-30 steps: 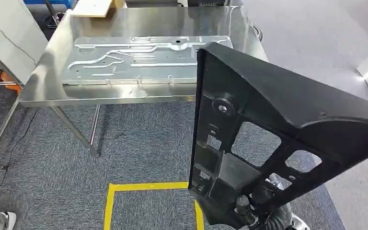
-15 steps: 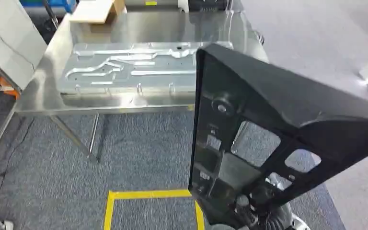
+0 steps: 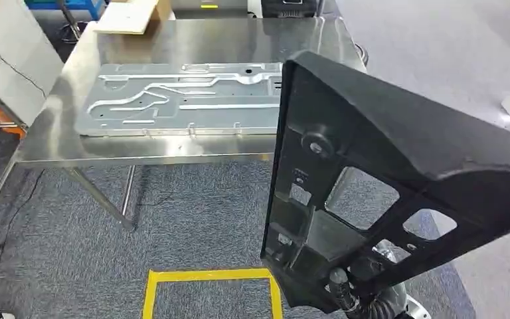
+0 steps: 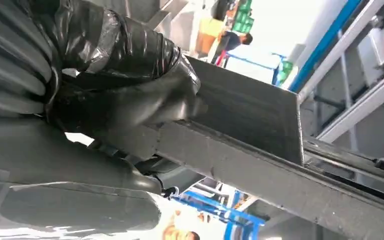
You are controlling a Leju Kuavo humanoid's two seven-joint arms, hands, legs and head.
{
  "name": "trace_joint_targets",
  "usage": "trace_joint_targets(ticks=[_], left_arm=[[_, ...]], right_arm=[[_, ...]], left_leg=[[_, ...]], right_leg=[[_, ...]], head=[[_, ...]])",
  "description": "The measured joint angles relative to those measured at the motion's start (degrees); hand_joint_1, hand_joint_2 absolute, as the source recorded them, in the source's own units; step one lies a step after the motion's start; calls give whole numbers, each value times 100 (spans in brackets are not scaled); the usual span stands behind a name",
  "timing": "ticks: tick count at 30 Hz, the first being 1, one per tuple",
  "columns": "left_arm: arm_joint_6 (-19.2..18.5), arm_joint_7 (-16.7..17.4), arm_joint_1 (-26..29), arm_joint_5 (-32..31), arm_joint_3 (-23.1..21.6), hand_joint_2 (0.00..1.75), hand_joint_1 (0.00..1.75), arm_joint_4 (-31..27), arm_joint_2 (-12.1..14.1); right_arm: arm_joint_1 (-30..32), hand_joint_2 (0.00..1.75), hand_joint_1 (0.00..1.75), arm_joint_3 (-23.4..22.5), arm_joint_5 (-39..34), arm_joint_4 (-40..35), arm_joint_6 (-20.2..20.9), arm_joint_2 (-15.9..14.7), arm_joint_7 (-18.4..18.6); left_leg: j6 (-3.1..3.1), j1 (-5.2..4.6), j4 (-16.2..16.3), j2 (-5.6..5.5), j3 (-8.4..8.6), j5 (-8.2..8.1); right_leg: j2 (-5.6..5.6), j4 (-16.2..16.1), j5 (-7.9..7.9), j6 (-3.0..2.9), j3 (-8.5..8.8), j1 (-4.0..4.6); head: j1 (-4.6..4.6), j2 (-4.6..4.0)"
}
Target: Take the parts from the cabinet and place them on the table.
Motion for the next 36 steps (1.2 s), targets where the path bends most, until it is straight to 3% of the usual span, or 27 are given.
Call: trace_joint_targets(ticks=[1, 2, 5, 6, 7, 8, 10, 11, 12, 13, 15, 17, 18, 20, 21, 22, 23, 25, 26, 27, 28, 30, 31, 32, 33, 34, 36], left_arm=[[-2, -2, -9, -9, 0, 0, 0, 0, 11], [-2, -9, -17, -11, 0, 0, 0, 0, 11], [-2, -11, -21, -13, 2, 0, 0, 0, 15], [-2, -11, -3, -18, 2, 0, 0, 0, 15], [-2, -11, 13, -28, 2, 0, 0, 0, 13], [-4, -11, 17, -33, 2, 0, 0, 0, 13], [-9, -11, 6, -37, 2, 0, 0, 0, 13], [-9, -11, 7, -39, 7, 0, 0, 0, 15], [-11, -11, -1, -44, 9, 0, 0, 0, 13], [-11, -7, -11, -44, 11, 0, 0, 0, 13], [-11, -2, 13, -48, 11, 0, 0, 0, 13], [-11, -2, 8, -50, 11, 0, 0, 0, 9], [-9, -2, -3, -50, 13, 0, 0, 0, 9], [-9, -2, -2, -50, 20, 0, 0, 0, 9], [-11, 0, 1, -52, 24, 0, 0, 0, 9], [-11, 0, 11, -55, 28, 0, 0, 0, 9], [-11, 0, 16, -61, 31, 0, 0, 0, 9], [-13, 0, 16, -79, 33, 0, 0, 0, 7], [-18, -2, 12, -81, 33, 0, 0, 0, 7], [-20, -2, -5, -85, 35, 0, 0, 0, 2], [-22, -2, -6, -85, 37, 0, 0, 0, 4], [-22, -2, -1, -85, 39, 0, 0, 0, 2], [-22, -2, -15, -85, 39, 0, 0, 0, 7], [-26, -7, -20, -87, 39, 0, 0, 0, 9], [-28, -11, -31, -87, 39, 0, 0, 0, 7], [-28, -11, -34, -90, 39, 0, 0, 0, 7], [-28, -11, -8, -90, 44, 0, 0, 0, 7]], right_arm=[[7, 175, 175, 0, 0, -16, 0, 2, 0], [0, 175, 175, 0, 4, -15, 0, 6, -2], [-1, 175, 175, 0, 4, -20, -2, 22, 0], [1, 175, 175, 0, 4, -20, -2, 22, -2], [1, 175, 175, 0, 4, -20, -2, 24, -2], [3, 175, 175, 0, 4, -20, -2, 24, -2], [2, 175, 175, 0, 4, -20, 0, 24, -4], [3, 175, 175, 0, 2, -20, 7, 24, -4], [-2, 175, 175, -2, 2, -22, 11, 24, -4], [0, 175, 175, -4, 0, -24, 9, 24, -4], [3, 175, 175, -2, 0, -26, 11, 24, -4], [7, 175, 175, -7, 0, -35, 11, 22, -4], [1, 175, 175, -7, -2, -44, 11, 24, -7], [12, 175, 175, -7, -4, -46, 9, 24, -11], [31, 175, 175, -7, -4, -46, 7, 24, -11], [50, 175, 175, -7, -4, -46, 7, 24, -11], [56, 175, 175, -7, -4, -44, 4, 24, -11], [52, 175, 175, -7, -4, -46, -9, 24, -13], [50, 175, 175, -7, -4, -46, -11, 24, -15], [51, 175, 175, -7, -2, -44, -11, 24, -17], [41, 175, 175, -7, -4, -57, -11, 26, -20], [42, 175, 175, -9, -2, -61, -11, 26, -24], [45, 175, 175, -13, -4, -64, -9, 24, -26], [52, 175, 175, -11, -2, -66, -7, 37, -26], [45, 175, 175, -11, -4, -66, 2, 39, -33], [38, 175, 175, -11, -4, -66, 7, 39, -37], [45, 175, 175, -13, -4, -64, 13, 39, -35]], left_leg=[[-27, -27, -6, 8, 56, -48], [-38, -21, 155, 19, 36, -131], [-88, -5, 1462, 14, -715, -670], [-105, -4, 1776, 15, -941, -715], [-112, -1, 1840, 15, -1050, -611], [-112, 0, 1605, 16, -1007, -338], [-93, 6, 614, 20, -636, 358], [-73, 7, 247, 22, -506, 499], [-73, -31, 164, 20, -424, 399], [-16, -29, 170, 10, -406, 370], [34, -40, 156, 8, -414, 340], [113, 10, 98, 10, -349, 343], [152, 14, 97, 15, -336, 319], [182, 6, 99, 22, -318, 276], [184, 5, 101, 21, -300, 251], [176, 5, 101, 18, -266, 219], [168, 7, 101, 11, -214, 183], [131, 14, 96, -2, -48, 87], [107, 20, 72, -7, 8, 41], [66, 1, 34, -4, 57, 13], [31, 15, 15, -22, 46, 12], [-21, 19, -94, 8, 104, 17], [-72, -25, -124, 27, 161, -7], [-77, 8, -44, 35, 190, -58], [-76, -1, 217, 32, 70, -194], [-87, 11, 684, 31, -183, -400], [-117, 11, 1603, 31, -732, -725]], right_leg=[[-1, -130, 36, -32, 101, -99], [-16, -198, 23, -52, 189, -84], [-40, -196, -43, -111, 258, -71], [-37, -190, -71, -111, 278, -68], [-30, -184, -104, -107, 314, -68], [-25, -183, -146, -95, 376, -68], [-26, -167, -254, -60, 523, -69], [-31, -158, -310, -30, 576, -69], [-24, -138, -356, 16, 581, -23], [-22, -145, -362, 37, 570, -30], [-25, -166, -381, 75, 581, -33], [-28, -32, -486, 152, 587, -50], [-30, 265, -641, 177, 420, -55], [-30, 1268, -1058, 221, -177, -88], [-30, 1675, -1125, 234, -462, -94], [-30, 1774, -1029, 237, -592, -102], [-30, 1615, -800, 231, -585, -109], [-31, 667, -86, 182, -242, -108], [-31, 175, 154, 136, -77, -95], [-31, 149, 65, 92, -17, -24], [-38, -6, 21, 34, 56, -15], [-26, -42, 11, 21, 73, -10], [-14, -136, 23, -8, 124, -56], [-27, -207, 41, -28, 212, -91], [-29, -228, 16, -68, 249, -100], [-36, -228, -1, -101, 271, -99], [-40, -243, -50, -113, 333, -89]], head=[[-2, 0], [0, 0], [-2, 0], [-2, 0], [-2, 0], [-2, 0], [-2, 0], [-2, 0], [0, 0], [-4, 0], [0, 0], [2, 0], [-2, 0], [-2, 0], [-2, 0], [0, 0], [-2, 0], [0, 0], [-2, 0], [0, 0], [2, 0], [-2, 0], [0, 0], [0, 0], [-2, 0], [-2, 0], [-2, 0]])
